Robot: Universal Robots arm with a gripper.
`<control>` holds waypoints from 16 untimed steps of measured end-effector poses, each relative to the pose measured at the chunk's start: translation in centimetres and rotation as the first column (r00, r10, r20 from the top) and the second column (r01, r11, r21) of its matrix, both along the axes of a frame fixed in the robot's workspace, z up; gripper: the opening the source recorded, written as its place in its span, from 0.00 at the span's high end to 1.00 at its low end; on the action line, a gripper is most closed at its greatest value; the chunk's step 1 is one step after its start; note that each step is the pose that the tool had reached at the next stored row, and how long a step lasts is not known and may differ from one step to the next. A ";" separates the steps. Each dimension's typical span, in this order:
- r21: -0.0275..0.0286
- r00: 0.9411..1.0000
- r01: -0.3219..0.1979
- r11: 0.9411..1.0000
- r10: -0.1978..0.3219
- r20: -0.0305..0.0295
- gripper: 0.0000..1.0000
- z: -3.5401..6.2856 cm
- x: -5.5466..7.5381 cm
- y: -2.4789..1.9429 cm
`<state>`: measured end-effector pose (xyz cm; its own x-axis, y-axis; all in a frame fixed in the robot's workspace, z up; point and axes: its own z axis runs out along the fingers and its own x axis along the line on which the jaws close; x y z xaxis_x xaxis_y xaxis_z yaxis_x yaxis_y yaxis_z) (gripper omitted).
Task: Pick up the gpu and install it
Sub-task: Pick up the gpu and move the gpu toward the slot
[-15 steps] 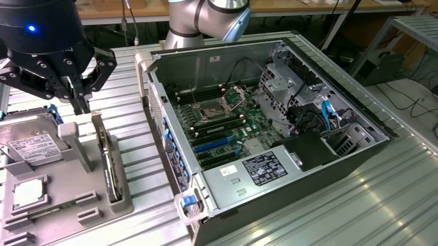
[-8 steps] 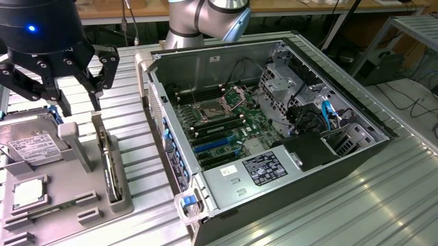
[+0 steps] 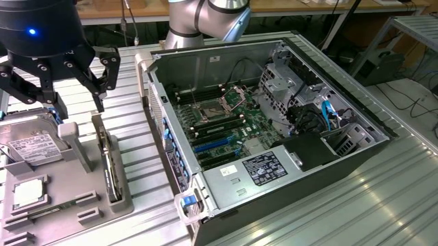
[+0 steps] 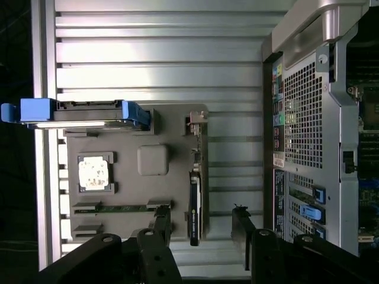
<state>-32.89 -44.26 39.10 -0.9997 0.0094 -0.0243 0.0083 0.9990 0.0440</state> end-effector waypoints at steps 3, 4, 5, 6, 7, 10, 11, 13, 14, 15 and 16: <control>0.000 1.000 -0.018 1.000 0.018 0.000 0.46 -0.20 0.0 -0.01; 0.000 1.000 -0.019 1.000 0.019 0.000 0.46 -0.29 0.0 -0.01; 0.000 1.000 -0.019 1.000 0.019 0.000 0.46 -0.37 0.0 -0.05; 0.000 1.000 -0.019 1.000 0.019 0.000 0.46 -0.46 0.0 -0.05; 0.000 1.000 -0.019 1.000 0.019 0.000 0.46 -0.56 0.0 -0.05; 0.000 1.000 -0.019 1.000 0.019 0.000 0.46 -1.01 -0.1 -0.06; 0.000 1.000 -0.019 1.000 0.019 0.000 0.46 -1.18 -0.1 -0.05; 0.000 1.000 -0.019 1.000 0.019 0.000 0.46 -1.46 -0.1 -0.08; 0.000 1.000 -0.019 1.000 0.019 0.000 0.46 -1.57 -0.1 -0.11; 0.000 1.000 -0.019 1.000 0.019 0.000 0.46 -1.71 -0.1 -0.19; 0.000 1.000 -0.019 1.000 0.019 0.000 0.46 -2.01 -0.1 -0.32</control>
<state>-33.02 -44.57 37.09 -0.9997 -0.0092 -0.0239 -0.0103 0.9990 0.0440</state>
